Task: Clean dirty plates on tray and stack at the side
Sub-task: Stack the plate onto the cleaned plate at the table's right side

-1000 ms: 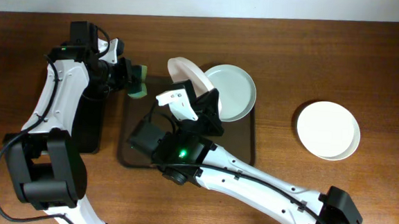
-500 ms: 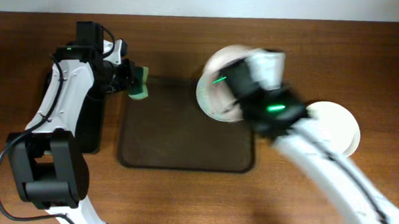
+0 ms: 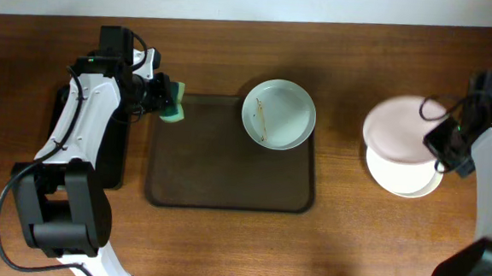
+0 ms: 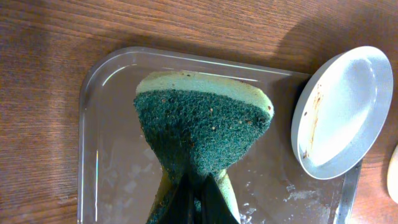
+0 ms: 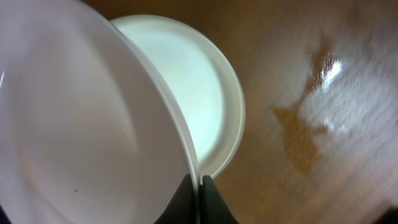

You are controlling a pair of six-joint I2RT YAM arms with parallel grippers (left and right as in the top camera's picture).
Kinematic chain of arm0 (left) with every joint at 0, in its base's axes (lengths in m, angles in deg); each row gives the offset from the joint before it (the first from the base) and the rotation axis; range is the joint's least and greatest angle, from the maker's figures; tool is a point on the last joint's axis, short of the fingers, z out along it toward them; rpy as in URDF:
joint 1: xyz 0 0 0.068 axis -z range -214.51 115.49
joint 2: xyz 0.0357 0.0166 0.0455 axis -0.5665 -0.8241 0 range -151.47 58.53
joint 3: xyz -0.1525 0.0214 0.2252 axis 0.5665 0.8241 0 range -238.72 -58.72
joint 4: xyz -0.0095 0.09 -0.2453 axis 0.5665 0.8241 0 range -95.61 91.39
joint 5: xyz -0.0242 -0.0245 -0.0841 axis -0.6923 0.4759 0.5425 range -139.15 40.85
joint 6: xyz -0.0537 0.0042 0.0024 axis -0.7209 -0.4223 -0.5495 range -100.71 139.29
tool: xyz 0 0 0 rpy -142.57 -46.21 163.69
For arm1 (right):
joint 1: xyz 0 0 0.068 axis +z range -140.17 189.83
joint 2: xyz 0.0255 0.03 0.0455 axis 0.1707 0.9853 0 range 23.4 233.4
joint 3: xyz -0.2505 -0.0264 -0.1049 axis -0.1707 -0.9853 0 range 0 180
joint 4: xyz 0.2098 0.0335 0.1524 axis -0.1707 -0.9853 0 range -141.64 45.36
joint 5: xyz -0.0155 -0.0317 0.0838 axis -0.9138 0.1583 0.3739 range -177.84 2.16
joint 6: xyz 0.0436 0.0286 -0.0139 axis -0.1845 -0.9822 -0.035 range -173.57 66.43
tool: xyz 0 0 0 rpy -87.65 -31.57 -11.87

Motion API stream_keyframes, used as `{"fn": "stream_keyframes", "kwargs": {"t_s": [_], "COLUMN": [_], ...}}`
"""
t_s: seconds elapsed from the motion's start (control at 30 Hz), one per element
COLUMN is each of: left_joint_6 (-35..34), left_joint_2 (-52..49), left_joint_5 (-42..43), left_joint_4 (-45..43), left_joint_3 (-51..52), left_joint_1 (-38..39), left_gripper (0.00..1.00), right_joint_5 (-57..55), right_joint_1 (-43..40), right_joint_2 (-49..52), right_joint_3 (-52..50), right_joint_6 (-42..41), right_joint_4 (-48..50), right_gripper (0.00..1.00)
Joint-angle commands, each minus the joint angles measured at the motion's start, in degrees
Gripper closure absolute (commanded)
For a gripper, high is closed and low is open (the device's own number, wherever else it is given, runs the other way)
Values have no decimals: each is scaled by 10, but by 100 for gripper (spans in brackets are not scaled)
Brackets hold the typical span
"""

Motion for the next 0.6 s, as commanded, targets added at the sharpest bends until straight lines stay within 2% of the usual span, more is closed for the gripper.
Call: {"fn": "stream_keyframes", "kwargs": {"t_s": [0.0,0.13,0.33,0.37,0.4,0.43,0.57], "left_joint_6": [-5,-5,-5,-5,-5,-5,-5], "left_joint_2": [-3,-3,-3,-3,-3,-3,-3], "left_joint_5": [0,0,0,0,0,0,0], "left_joint_4": [-3,-3,-3,-4,-5,-5,-7], "left_joint_3": [5,5,5,5,5,5,5], "left_joint_1": [0,0,0,0,0,0,0], "left_gripper": [99,99,99,99,99,99,100], "right_joint_5": [27,27,31,31,37,55,166], "right_joint_1": [-30,-60,-69,-69,-68,-68,-66], "right_joint_2": [4,4,4,4,4,4,-5], "right_joint_3": [-76,-144,-174,-174,-173,-170,-121], "right_joint_6": [3,3,2,2,3,3,59], "right_joint_4": [38,106,153,157,159,156,134], "right_gripper": [96,96,94,79,56,43,43]}}
